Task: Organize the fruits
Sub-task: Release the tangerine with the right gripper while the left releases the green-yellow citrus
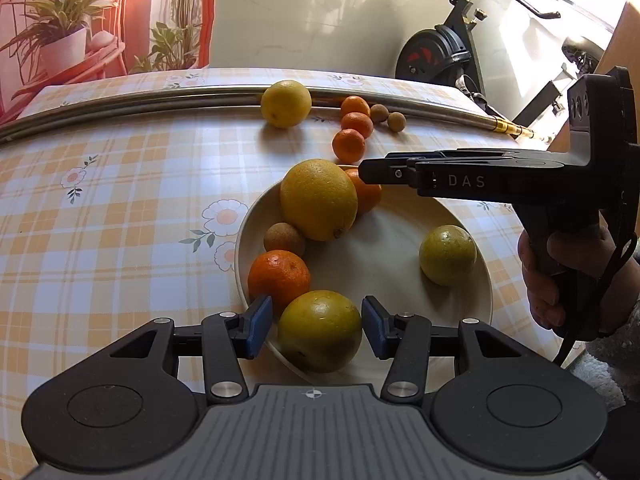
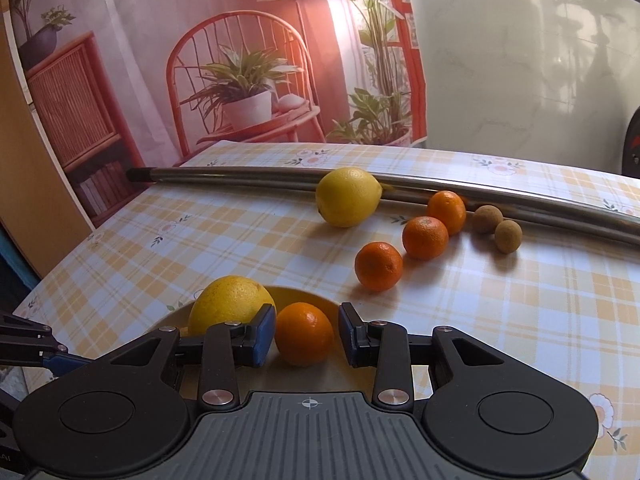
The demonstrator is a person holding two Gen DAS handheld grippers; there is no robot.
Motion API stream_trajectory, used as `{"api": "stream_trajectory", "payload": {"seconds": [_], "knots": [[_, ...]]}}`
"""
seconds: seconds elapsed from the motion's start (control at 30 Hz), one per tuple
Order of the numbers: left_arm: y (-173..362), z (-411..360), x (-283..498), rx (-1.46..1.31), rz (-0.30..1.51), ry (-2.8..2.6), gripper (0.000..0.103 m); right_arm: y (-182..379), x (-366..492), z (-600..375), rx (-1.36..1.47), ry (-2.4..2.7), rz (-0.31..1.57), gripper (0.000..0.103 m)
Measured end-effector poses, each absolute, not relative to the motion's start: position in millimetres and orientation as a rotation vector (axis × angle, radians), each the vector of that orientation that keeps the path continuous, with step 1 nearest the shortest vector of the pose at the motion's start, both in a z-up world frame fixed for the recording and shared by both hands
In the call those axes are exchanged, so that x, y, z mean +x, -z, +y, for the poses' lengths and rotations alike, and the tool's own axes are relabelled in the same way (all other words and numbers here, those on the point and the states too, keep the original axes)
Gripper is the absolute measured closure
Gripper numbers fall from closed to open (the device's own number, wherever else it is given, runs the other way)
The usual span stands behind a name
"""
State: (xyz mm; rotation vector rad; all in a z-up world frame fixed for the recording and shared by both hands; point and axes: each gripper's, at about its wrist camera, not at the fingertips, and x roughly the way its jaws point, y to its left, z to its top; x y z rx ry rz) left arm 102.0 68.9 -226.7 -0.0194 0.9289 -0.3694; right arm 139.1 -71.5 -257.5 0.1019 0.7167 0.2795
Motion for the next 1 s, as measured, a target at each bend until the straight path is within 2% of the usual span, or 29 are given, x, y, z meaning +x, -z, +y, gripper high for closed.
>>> {"api": "stream_trajectory", "payload": {"seconds": [0.27, 0.33, 0.4, 1.0], "knots": [[223.7, 71.8, 98.7, -0.034, 0.912, 0.36, 0.05, 246.8, 122.7, -100.7, 0.14, -0.185, 0.603, 0.069], [221.9, 74.0, 97.5, -0.044, 0.902, 0.353, 0.05, 246.2, 116.9, -111.4, 0.141, -0.145, 0.565, 0.062], [219.7, 76.6, 97.1, -0.056, 0.888, 0.344, 0.05, 247.5, 113.0, -122.1, 0.14, -0.105, 0.542, 0.061], [208.3, 87.3, 99.9, -0.15, 0.813, 0.28, 0.049, 284.1, 102.0, -156.3, 0.198, 0.014, 0.538, 0.06]]}}
